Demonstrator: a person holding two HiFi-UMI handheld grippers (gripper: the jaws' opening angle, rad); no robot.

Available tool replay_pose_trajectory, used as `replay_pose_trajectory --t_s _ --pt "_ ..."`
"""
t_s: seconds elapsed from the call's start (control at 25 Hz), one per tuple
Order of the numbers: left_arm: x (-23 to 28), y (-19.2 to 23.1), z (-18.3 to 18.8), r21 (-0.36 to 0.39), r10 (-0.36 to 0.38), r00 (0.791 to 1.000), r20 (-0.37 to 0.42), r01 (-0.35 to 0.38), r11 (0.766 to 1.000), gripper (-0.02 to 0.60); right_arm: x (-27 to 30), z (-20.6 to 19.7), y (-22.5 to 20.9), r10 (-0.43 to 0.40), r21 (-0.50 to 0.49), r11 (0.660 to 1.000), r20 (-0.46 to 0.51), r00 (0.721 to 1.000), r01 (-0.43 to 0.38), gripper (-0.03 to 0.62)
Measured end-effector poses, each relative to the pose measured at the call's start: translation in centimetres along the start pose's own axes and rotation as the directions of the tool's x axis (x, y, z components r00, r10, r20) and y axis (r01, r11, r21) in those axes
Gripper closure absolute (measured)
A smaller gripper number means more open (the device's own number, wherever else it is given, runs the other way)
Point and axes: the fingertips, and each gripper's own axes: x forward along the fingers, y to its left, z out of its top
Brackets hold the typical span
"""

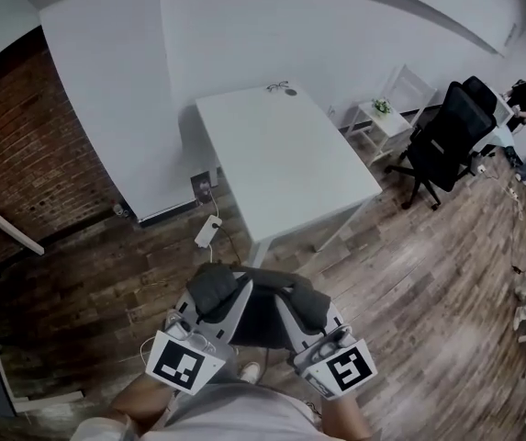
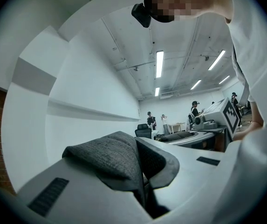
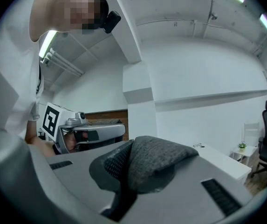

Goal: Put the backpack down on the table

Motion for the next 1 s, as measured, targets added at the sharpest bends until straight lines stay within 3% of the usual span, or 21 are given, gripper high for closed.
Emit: replay_pose_trajectory --t_s 0.36,0.64,1.0 --pt "4.3 3.9 -1.1 -0.030 -0.056 0.998 -0.016 0.055 0.998 0.563 3.2 -0.1 -3.6 -0.014 0.065 0.998 -0.013 1.000 0.015 0.553" --pt "6.3 8.4 -0.2 -0.033 -0.096 0.995 0.011 0.096 0.995 0.563 7.6 1.3 -5.4 -0.024 0.052 0.998 -0.003 1.000 0.024 0.553" --pt "8.0 12.9 1.1 0.086 -0.163 0.987 0.009 0.162 0.983 0.563 12.3 3.4 -7.1 -0.060 0.006 0.998 0.029 0.998 0.059 0.553"
